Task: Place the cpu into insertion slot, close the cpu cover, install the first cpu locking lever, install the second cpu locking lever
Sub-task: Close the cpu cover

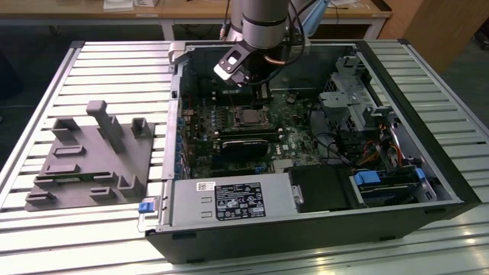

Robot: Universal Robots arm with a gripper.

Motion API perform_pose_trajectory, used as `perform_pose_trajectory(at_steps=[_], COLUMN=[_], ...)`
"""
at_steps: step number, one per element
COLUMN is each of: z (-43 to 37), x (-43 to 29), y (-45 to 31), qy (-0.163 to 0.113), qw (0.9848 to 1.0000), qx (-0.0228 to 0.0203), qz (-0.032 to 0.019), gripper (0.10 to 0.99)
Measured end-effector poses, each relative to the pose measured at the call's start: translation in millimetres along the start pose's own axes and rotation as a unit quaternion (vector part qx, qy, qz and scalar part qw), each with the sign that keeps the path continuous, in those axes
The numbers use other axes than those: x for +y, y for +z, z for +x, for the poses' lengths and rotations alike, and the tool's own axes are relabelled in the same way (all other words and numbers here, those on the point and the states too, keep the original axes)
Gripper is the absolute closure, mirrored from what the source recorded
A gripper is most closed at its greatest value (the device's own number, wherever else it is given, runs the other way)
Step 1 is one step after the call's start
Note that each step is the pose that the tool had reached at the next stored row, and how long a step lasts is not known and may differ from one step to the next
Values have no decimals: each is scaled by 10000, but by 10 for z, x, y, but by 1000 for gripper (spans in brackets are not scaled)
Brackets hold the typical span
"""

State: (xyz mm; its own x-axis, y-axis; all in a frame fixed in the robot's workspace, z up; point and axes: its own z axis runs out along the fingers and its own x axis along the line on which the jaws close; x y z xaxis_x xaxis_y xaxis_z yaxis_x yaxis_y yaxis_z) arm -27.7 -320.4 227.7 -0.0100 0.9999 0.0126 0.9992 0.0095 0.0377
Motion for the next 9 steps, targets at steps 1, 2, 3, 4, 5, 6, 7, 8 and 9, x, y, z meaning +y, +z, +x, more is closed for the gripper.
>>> perform_pose_trajectory(at_steps=[1,2,3,4,5,6,7,8,9], z=[-1,-1,-2,-3,-3,-4,-5,-5,-6], x=[-15,-29,-44,-58,-72,-87,-100,-113,-125], y=[9,19,29,38,48,58,68,77,87], qy=[0,0,0,0,0,0,0,0,1], qw=[10000,10000,10000,10000,10000,10000,10000,10000,10000], qx=[0,0,0,0,1,1,1,1,0], qz=[4,8,13,17,21,26,31,36,41], gripper=[980,980,980,980,980,980,980,980,980])
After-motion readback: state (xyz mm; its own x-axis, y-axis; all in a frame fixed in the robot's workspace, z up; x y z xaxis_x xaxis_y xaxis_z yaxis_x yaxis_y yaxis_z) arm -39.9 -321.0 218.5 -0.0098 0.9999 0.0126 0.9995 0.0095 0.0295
